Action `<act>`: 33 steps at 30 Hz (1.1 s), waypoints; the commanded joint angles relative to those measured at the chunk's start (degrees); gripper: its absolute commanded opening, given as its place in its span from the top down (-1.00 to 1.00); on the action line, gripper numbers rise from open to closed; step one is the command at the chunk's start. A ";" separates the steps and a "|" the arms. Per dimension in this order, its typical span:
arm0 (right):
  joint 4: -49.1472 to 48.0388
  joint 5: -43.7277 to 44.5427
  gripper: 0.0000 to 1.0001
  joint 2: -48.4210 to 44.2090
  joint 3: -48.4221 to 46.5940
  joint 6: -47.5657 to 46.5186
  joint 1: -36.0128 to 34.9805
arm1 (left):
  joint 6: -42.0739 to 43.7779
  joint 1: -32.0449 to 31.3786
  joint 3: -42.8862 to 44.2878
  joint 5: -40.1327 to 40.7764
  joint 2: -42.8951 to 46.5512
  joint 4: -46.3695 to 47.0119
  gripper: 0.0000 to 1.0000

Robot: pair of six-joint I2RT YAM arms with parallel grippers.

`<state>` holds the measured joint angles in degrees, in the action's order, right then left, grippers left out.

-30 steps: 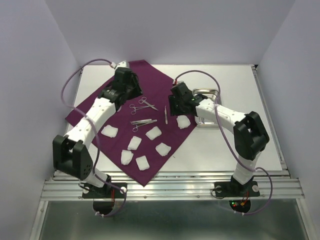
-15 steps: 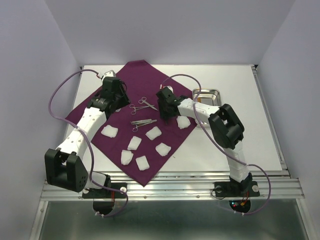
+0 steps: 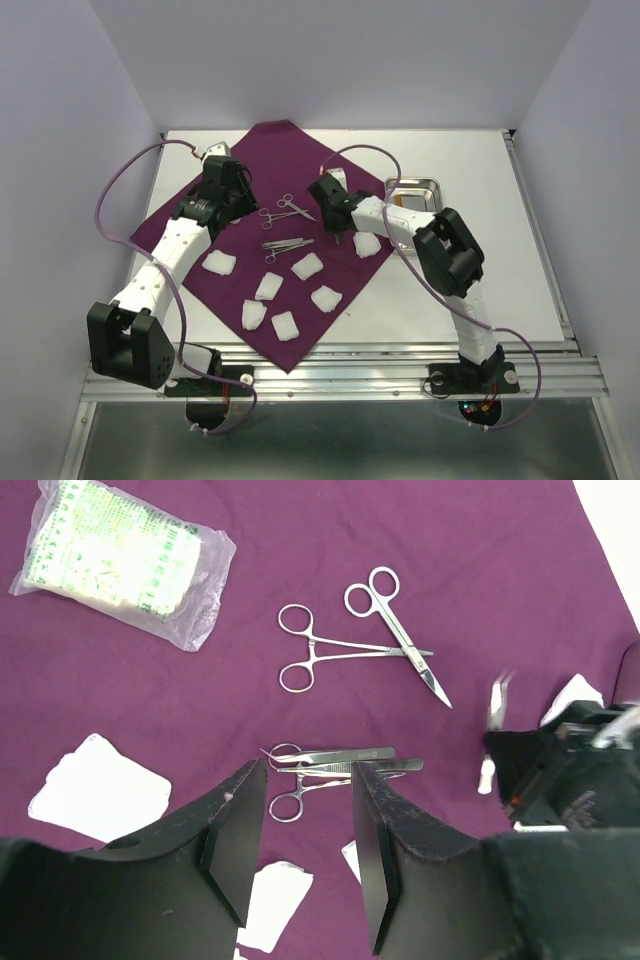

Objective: Prepare the surgical pack
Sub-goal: Pick up the medical item from the surgical kit, then place the medical item in the container.

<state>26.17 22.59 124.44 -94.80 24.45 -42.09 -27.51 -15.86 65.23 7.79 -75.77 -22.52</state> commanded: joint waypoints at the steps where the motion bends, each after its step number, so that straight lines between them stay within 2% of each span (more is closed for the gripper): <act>1: -1.21 5.88 0.90 -7.71 -1.26 -2.55 -0.54 | 0.96 0.48 -0.37 0.47 2.12 1.25 -0.01; 11: -3.32 6.94 0.85 -18.69 4.71 -6.60 5.78 | 1.14 0.48 -0.46 0.47 1.59 1.52 -0.01; 14: -5.43 6.06 0.77 -21.42 9.97 -8.97 9.91 | 1.31 0.48 -0.46 0.73 1.59 1.52 -0.01; 20: -8.85 5.88 0.77 -28.02 20.44 -11.52 19.31 | 1.67 0.56 0.16 1.17 1.24 1.43 -0.01; 27: -11.23 8.35 0.77 -28.12 27.91 -13.63 25.47 | 1.40 0.56 0.69 0.65 0.09 1.25 0.00; 33: -13.69 9.93 0.77 -25.66 31.87 -15.92 26.18 | 1.23 0.56 0.51 0.82 0.18 1.34 0.00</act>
<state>17.37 29.63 98.85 -64.36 10.90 -16.40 -26.83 -15.64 65.23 7.94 -76.03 -22.52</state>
